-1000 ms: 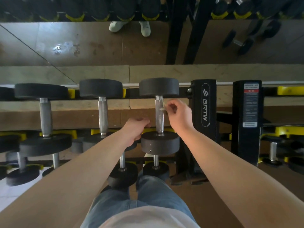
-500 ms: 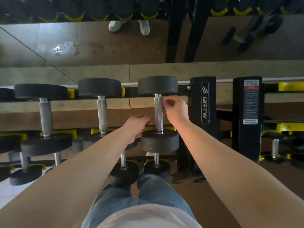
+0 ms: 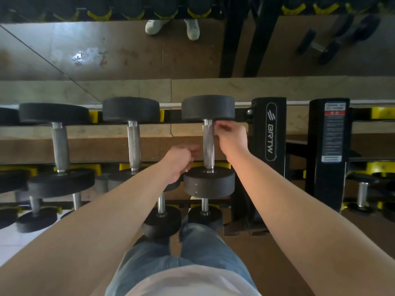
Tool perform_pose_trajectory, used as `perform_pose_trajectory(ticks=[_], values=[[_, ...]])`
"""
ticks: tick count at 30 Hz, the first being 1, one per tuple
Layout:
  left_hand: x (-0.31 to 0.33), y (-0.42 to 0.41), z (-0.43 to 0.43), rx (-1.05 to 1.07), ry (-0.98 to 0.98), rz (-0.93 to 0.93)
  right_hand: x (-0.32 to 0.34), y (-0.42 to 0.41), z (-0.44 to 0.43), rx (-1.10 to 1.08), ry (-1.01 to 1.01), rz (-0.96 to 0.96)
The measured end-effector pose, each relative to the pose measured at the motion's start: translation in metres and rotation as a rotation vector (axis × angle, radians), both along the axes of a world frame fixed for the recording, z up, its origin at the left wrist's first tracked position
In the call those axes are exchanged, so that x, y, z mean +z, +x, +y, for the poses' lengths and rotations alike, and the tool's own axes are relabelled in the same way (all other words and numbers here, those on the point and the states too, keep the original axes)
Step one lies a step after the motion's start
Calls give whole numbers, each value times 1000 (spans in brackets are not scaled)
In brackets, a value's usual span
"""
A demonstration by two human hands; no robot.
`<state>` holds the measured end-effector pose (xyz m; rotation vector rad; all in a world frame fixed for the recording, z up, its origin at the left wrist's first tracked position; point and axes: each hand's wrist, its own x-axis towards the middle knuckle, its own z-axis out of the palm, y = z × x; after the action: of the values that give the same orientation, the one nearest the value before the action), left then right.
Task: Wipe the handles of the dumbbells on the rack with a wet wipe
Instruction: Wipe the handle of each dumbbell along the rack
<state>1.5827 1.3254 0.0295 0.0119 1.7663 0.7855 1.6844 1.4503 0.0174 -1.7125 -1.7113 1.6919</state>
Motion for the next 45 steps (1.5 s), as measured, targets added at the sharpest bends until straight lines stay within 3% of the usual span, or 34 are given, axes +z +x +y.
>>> perform_pose_trajectory(ticks=[8, 13, 16, 22, 25, 30, 32, 36, 38, 45], values=[[2, -1, -4, 202, -19, -33, -15, 43, -13, 496, -194, -194], [2, 0, -5, 185, -67, -38, -4, 18, 0, 77, -302, 66], [3, -1, -3, 161, -84, -7, 0, 10, 6, -6, -137, 156], [-1, 1, -2, 157, -56, -2, 3, 41, -33, 586, 245, -88], [-1, 1, -2, 127, -55, 4, 2, 42, -30, 786, 396, -99], [2, -4, -6, 110, -48, 5, 0, 17, -14, 661, 751, -28], [3, -6, -7, 118, -49, 0, -2, 17, -13, 643, 767, -28], [1, -8, -11, 122, -21, -9, 1, 36, -23, 1077, 634, -78], [2, -9, -13, 121, -8, -15, 2, 32, -21, 1178, 636, -123], [3, -10, -13, 166, -84, -28, 14, -13, -18, 985, 944, -418]])
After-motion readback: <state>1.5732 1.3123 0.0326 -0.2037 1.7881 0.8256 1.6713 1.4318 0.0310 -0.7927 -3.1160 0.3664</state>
